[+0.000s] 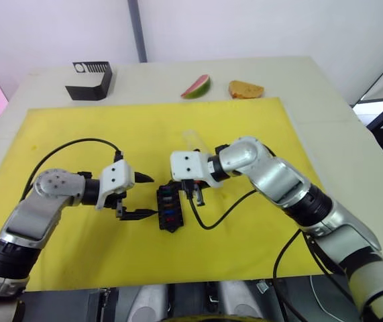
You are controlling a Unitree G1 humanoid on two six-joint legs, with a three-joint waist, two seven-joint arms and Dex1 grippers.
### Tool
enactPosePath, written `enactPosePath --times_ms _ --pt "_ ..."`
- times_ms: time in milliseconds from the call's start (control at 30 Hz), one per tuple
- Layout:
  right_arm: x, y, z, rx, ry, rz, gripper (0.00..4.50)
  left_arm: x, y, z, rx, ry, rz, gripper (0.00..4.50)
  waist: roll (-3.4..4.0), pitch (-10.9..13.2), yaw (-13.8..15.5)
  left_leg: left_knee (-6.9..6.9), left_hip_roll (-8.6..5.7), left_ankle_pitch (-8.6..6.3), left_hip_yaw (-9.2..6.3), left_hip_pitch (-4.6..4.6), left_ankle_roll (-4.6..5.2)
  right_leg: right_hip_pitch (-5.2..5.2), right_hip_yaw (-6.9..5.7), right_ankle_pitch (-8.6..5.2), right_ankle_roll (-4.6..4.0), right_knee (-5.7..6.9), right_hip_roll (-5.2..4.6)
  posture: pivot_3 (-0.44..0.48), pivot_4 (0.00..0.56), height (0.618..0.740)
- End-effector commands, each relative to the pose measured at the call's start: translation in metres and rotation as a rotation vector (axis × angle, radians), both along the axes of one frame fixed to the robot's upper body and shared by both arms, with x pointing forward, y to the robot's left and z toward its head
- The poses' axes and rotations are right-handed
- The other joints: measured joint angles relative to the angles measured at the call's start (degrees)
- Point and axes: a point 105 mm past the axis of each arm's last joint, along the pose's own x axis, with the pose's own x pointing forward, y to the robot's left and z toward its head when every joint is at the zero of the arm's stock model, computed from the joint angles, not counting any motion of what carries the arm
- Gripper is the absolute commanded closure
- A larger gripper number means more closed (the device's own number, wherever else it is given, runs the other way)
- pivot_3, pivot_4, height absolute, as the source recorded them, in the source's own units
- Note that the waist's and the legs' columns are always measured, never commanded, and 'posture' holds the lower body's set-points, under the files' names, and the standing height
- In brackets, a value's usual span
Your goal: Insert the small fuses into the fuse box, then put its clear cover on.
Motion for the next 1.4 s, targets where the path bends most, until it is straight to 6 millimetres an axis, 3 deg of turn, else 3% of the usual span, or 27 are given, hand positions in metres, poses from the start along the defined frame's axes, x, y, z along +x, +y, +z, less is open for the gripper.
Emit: enactPosePath --times_ms 33,1333,1400 --pt "-0.002 0.004 0.021 0.050 -0.014 0.020 4.50 0.001 -0.002 0.009 0.001 -0.040 -0.012 0.06 0.00 0.00 0.03 0.00 0.00 0.00 0.00 0.00 0.00 0.00 0.00 0.00 0.00 0.00 0.00 0.000 0.150 0.740" --pt "0.006 0.004 0.000 0.015 0.033 -0.003 4.50 -0.001 -0.005 0.014 -0.010 -0.060 -0.006 0.06 -0.01 -0.01 -0.05 0.04 0.00 0.01 0.01 0.02 -0.02 0.00 0.00 0.00 0.00 0.06 0.01 0.000 0.150 0.740" --pt "0.004 0.005 0.005 0.034 0.044 0.000 3.82 0.000 -0.005 0.014 -0.011 -0.060 -0.004 0.00 -0.01 -0.01 -0.05 0.04 0.00 0.01 0.01 0.02 -0.02 0.00 0.00 0.00 0.00 0.06 0.01 0.000 0.150 0.740"
